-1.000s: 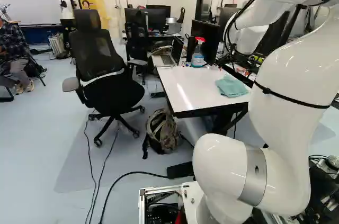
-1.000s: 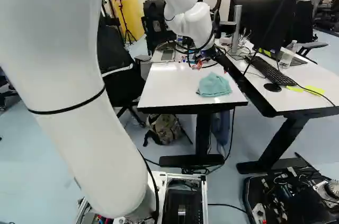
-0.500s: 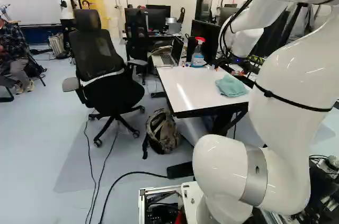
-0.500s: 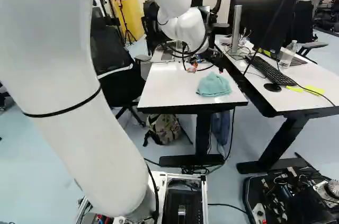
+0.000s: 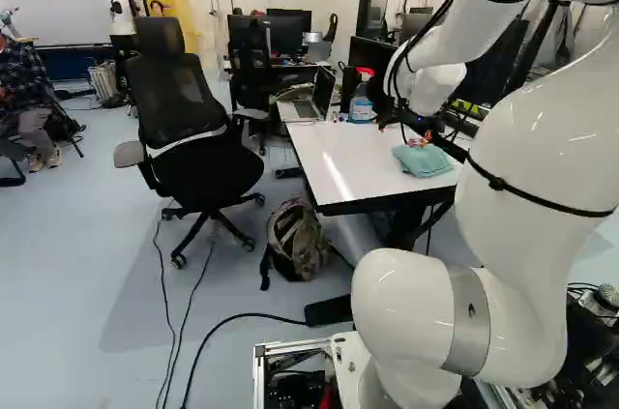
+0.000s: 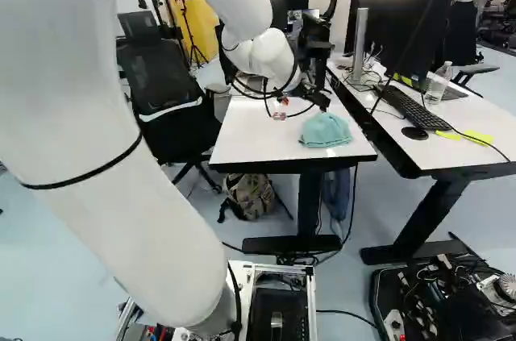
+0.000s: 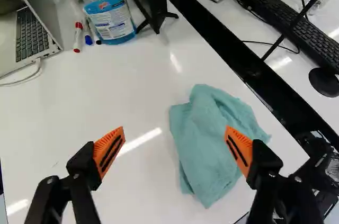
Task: Clean the table with the green towel
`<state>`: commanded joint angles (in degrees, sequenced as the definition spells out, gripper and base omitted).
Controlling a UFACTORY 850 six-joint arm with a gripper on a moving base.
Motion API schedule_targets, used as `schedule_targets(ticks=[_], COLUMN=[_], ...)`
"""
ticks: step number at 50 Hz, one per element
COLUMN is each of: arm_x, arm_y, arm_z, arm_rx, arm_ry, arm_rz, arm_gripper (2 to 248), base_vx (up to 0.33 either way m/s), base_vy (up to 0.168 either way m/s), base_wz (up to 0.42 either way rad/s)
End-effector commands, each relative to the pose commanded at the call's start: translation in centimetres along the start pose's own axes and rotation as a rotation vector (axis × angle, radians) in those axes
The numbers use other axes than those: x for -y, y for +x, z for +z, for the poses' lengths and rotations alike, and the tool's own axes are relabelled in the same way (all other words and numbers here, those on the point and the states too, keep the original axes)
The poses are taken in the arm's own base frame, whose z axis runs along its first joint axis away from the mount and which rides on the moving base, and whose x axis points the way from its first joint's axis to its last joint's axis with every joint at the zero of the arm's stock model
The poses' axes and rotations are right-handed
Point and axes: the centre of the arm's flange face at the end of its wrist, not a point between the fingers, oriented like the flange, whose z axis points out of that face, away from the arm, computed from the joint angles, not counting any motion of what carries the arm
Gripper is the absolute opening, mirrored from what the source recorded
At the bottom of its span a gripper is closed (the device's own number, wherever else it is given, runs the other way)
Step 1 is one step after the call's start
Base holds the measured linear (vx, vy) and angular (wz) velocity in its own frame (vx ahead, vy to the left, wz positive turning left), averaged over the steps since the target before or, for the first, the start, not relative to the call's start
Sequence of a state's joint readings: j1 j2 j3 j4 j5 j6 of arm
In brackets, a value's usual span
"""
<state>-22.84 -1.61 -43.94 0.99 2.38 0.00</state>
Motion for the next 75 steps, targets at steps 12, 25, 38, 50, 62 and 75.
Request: schedule_targets(ticks=[12,25,38,50,62,75], arm_x=[2.2,4.6,6.7,8.1,9.0,9.6], arm_y=[-2.7,-6.2,-10.1,-13.4,-16.3,-19.0], arm_z=[-0.6,-1.5,-2.7,-3.8,-4.9,-5.9], arm_rx=[-0.057,-0.129,-0.205,-0.266,-0.319,-0.366], arm_ry=[0.036,0.084,0.139,0.186,0.229,0.269], arm_rz=[-0.037,-0.08,-0.122,-0.153,-0.178,-0.199], arm_gripper=[247,247,247,247,247,247], base_vx=[0.0,0.0,0.0,0.0,0.0,0.0], base_vy=[0.0,0.0,0.0,0.0,0.0,0.0], base_wz=[0.0,0.0,0.0,0.0,0.0,0.0])
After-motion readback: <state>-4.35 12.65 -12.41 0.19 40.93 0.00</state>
